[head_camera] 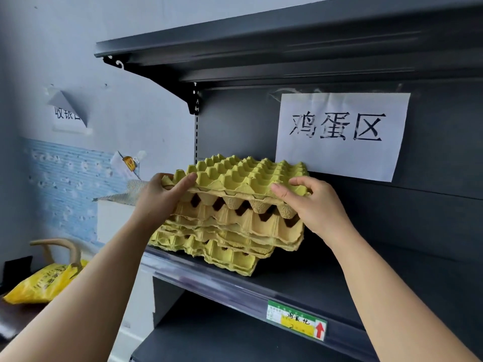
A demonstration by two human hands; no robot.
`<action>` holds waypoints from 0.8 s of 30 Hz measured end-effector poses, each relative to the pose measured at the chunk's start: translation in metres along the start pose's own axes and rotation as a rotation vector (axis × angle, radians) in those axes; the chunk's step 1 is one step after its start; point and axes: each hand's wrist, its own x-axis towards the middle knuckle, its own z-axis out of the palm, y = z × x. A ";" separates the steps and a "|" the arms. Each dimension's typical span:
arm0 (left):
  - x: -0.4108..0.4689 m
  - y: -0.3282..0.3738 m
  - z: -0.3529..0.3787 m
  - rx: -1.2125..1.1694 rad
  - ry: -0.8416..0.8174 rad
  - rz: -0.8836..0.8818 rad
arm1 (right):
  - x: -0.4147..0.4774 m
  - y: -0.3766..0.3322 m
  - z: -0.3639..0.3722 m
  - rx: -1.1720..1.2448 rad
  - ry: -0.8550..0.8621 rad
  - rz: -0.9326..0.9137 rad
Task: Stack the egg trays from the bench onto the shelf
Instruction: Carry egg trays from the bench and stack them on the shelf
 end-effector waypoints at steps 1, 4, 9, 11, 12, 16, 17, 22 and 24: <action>0.000 0.000 0.000 -0.002 -0.002 0.002 | -0.001 -0.001 0.001 -0.005 0.004 0.007; 0.000 0.003 -0.002 0.025 -0.020 0.020 | -0.006 -0.006 0.003 -0.023 0.024 0.027; 0.000 0.008 -0.007 0.106 -0.043 0.087 | -0.020 -0.022 0.002 -0.109 0.088 0.030; 0.000 0.008 -0.009 0.204 0.021 0.170 | -0.030 -0.031 0.002 -0.184 0.125 -0.006; -0.002 0.009 -0.009 0.243 0.063 0.242 | -0.036 -0.035 0.001 -0.217 0.142 -0.023; -0.026 0.023 0.000 0.248 0.083 0.563 | -0.066 -0.048 -0.005 -0.299 0.186 -0.072; -0.037 0.026 0.005 0.240 0.067 0.626 | -0.076 -0.050 -0.008 -0.311 0.195 -0.081; -0.099 0.035 0.041 0.187 -0.026 0.819 | -0.136 -0.041 -0.029 -0.455 0.225 -0.033; -0.124 0.034 0.060 0.153 -0.128 0.818 | -0.162 -0.029 -0.041 -0.526 0.228 0.032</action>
